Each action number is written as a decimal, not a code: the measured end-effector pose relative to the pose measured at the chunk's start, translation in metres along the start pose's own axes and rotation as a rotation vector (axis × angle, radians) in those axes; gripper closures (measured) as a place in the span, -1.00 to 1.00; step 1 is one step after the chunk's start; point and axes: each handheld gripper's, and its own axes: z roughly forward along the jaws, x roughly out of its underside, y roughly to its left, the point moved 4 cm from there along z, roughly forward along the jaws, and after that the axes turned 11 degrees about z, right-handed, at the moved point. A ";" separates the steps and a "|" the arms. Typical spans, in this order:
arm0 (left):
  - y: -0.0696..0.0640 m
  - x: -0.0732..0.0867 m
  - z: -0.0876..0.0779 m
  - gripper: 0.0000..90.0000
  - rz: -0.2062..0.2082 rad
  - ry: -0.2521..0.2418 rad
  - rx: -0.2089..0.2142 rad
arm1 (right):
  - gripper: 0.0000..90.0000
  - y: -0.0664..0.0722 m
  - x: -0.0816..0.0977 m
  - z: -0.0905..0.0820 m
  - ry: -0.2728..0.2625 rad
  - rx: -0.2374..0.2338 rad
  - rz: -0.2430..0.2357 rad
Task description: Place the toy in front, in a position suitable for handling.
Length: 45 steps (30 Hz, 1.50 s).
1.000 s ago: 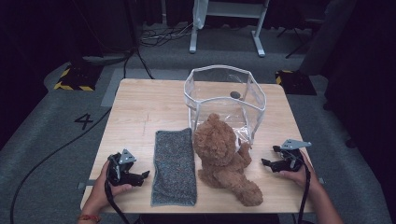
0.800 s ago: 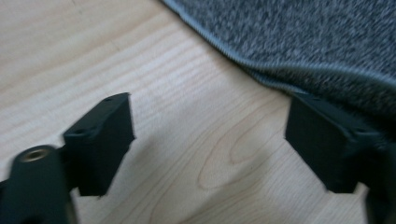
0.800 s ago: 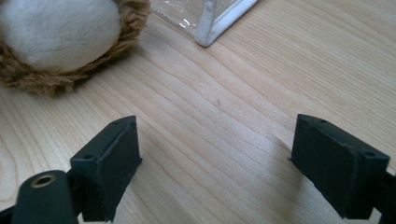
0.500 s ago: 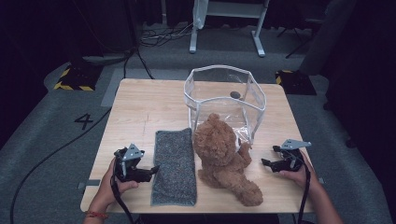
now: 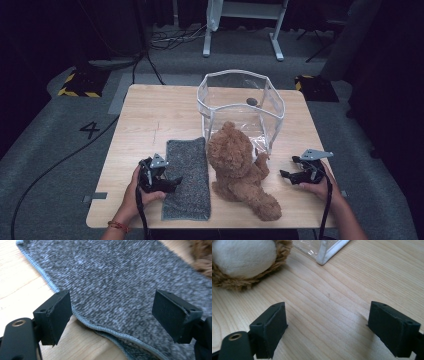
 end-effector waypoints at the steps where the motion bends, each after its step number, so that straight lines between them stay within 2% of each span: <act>1: -0.001 0.000 0.002 -0.64 0.005 0.010 0.001 | -0.66 0.000 0.000 0.000 0.000 0.000 0.000; 5: -0.004 0.002 0.009 -0.67 0.055 0.063 -0.046 | -0.66 0.000 0.000 0.000 0.000 0.000 0.000; 11: -0.001 0.003 0.010 -0.72 0.041 0.071 -0.072 | -0.66 0.000 0.000 0.000 0.000 -0.001 0.000; 12: 0.000 0.003 0.012 -0.82 0.021 0.072 -0.084 | -0.66 0.000 0.000 0.000 0.000 0.000 -0.001; 16: 0.000 0.004 0.013 -0.95 0.001 0.072 -0.098 | -0.65 0.001 0.000 0.000 0.001 -0.006 -0.006; 19: -0.001 0.005 0.012 -0.91 0.007 0.074 -0.096 | -0.59 0.002 0.000 -0.001 0.004 -0.014 -0.012; 20: -0.002 0.004 0.012 -0.87 0.016 0.066 -0.090 | -0.56 0.003 0.000 -0.003 0.006 -0.024 -0.022; 21: -0.003 0.004 0.011 -0.73 0.029 0.063 -0.086 | -0.52 0.008 -0.004 -0.009 -0.031 -0.041 -0.032; 22: -0.005 0.004 0.009 -0.66 0.041 0.059 -0.081 | -0.53 0.012 -0.007 -0.014 -0.054 -0.056 -0.036; 23: -0.005 0.004 0.009 -0.59 0.041 0.059 -0.081 | -0.53 0.012 -0.007 -0.014 -0.054 -0.056 -0.036; 24: -0.006 0.003 0.008 -0.59 0.047 0.065 -0.073 | -0.53 0.016 -0.011 -0.019 -0.081 -0.076 -0.039; 25: -0.008 0.001 0.006 -0.31 0.064 0.061 -0.051 | -0.53 0.026 -0.017 -0.029 -0.122 -0.113 -0.049; 26: -0.008 0.001 0.006 -0.10 0.064 0.061 -0.051 | -0.53 0.032 -0.020 -0.033 -0.129 -0.122 -0.063; 27: -0.009 0.001 0.005 -0.10 0.063 0.056 -0.041 | -0.53 0.032 -0.020 -0.033 -0.129 -0.122 -0.063; 28: -0.010 0.001 0.004 0.04 0.069 0.055 -0.037 | -0.53 0.038 -0.023 -0.036 -0.139 -0.127 -0.084; 29: -0.010 0.001 0.003 0.30 0.085 0.052 -0.024 | -0.51 0.053 -0.029 -0.042 -0.154 -0.149 -0.130; 30: -0.011 0.001 0.003 0.37 0.082 0.048 -0.018 | -0.50 0.057 -0.031 -0.043 -0.162 -0.158 -0.142; 31: -0.010 0.002 0.003 0.37 0.086 0.042 -0.021 | -0.50 0.057 -0.031 -0.043 -0.162 -0.158 -0.142; 34: -0.010 0.003 0.002 0.56 0.098 0.031 -0.011 | -0.50 0.075 -0.040 -0.048 -0.180 -0.211 -0.175; 40: -0.009 0.004 0.001 0.71 0.130 0.022 -0.001 | -0.52 0.110 -0.058 -0.049 -0.179 -0.316 -0.230; 45: -0.005 0.005 -0.007 0.76 0.144 0.000 -0.034 | -0.57 0.128 -0.073 -0.043 -0.161 -0.360 -0.247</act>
